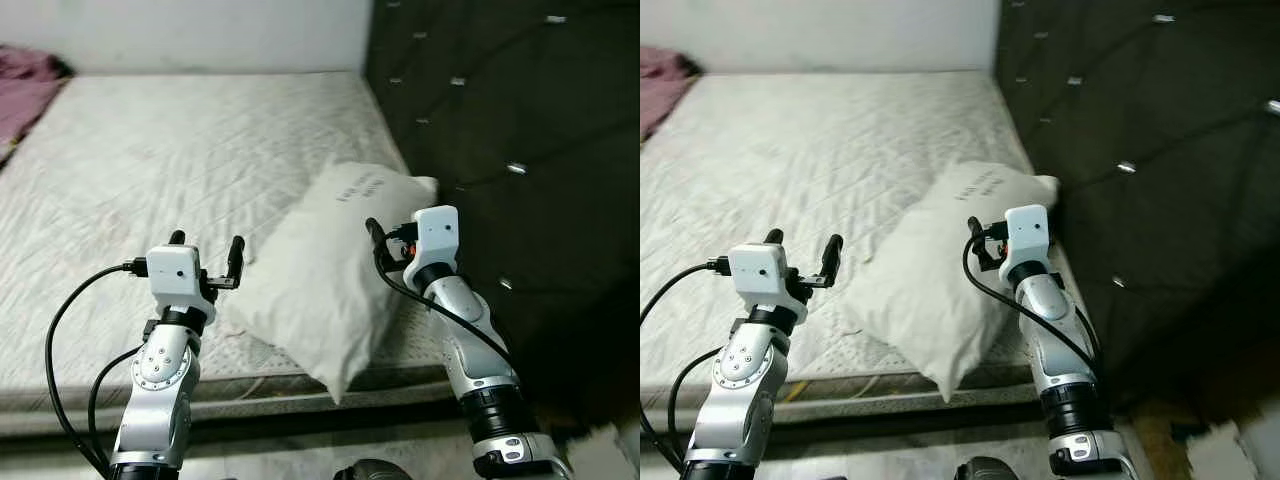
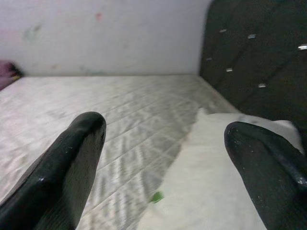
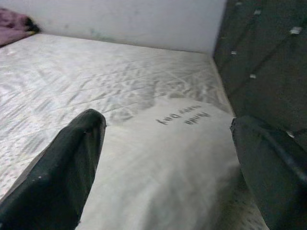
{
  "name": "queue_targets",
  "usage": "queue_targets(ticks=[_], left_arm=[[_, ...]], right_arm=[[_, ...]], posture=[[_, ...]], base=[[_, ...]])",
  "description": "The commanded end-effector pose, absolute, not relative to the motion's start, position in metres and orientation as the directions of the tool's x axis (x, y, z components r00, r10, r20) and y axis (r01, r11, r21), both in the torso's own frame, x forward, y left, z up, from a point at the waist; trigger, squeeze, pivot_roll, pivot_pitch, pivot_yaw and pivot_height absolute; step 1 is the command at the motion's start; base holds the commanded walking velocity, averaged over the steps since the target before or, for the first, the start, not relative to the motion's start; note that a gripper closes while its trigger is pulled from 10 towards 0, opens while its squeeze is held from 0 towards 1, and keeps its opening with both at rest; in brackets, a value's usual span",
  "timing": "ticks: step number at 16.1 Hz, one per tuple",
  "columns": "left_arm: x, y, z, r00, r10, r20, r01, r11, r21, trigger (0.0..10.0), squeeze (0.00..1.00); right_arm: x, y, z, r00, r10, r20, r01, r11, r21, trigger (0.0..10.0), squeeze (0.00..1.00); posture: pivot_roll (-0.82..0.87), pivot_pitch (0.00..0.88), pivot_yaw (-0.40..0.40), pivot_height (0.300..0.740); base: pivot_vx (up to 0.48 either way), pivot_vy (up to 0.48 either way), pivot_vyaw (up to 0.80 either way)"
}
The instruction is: Clean up the room
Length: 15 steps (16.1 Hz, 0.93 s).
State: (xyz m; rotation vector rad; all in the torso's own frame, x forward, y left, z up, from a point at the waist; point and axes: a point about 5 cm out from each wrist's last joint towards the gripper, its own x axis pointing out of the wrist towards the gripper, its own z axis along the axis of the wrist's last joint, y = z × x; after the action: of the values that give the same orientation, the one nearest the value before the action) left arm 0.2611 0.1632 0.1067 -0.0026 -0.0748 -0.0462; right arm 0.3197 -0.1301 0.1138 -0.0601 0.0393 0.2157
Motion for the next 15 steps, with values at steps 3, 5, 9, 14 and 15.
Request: queue_targets(ticks=[3, 5, 9, 14, 15], left_arm=[[0.261, 0.165, 0.104, 0.998, -0.036, 0.058, 0.035, 0.999, 0.006, 10.0, 0.0], [0.26, 0.165, 0.103, 0.998, -0.031, 0.057, 0.031, 1.0, 0.005, 10.0, 0.0], [0.256, 0.178, 0.099, 0.997, 0.069, 0.03, -0.07, 0.998, 0.01, 10.0, 0.0], [0.267, 0.182, 0.103, 0.997, 0.073, 0.038, -0.075, 0.996, 0.045, 10.0, 0.0], [0.267, 0.181, 0.104, 0.997, 0.065, 0.042, -0.067, 0.996, 0.054, 10.0, 0.0]], right_arm=[[0.321, -0.13, 0.115, 0.976, 0.214, -0.043, -0.216, 0.975, -0.046, 10.0, 0.0], [0.321, -0.132, 0.115, 0.979, 0.201, -0.042, -0.202, 0.979, -0.028, 10.0, 0.0], [0.316, -0.129, 0.113, 0.983, 0.183, -0.034, -0.183, 0.983, 0.014, 10.0, 0.0], [0.319, -0.129, 0.108, 0.985, 0.166, -0.055, -0.165, 0.986, 0.025, 10.0, 0.0], [0.32, -0.128, 0.109, 0.984, 0.171, -0.051, -0.17, 0.985, 0.024, 10.0, 0.0]], posture=[[-0.08, 0.0, -0.035, 0.74], [-0.08, 0.0, -0.033, 0.74], [-0.07, 0.0, -0.017, 0.74], [-0.06, 0.0, -0.02, 0.74], [-0.06, 0.0, -0.022, 0.74]], base=[[0.0, 0.0, 0.0], [0.0, 0.0, 0.0], [0.0, 0.0, 0.0], [0.0, 0.0, -0.64], [0.0, 0.0, -0.8]])
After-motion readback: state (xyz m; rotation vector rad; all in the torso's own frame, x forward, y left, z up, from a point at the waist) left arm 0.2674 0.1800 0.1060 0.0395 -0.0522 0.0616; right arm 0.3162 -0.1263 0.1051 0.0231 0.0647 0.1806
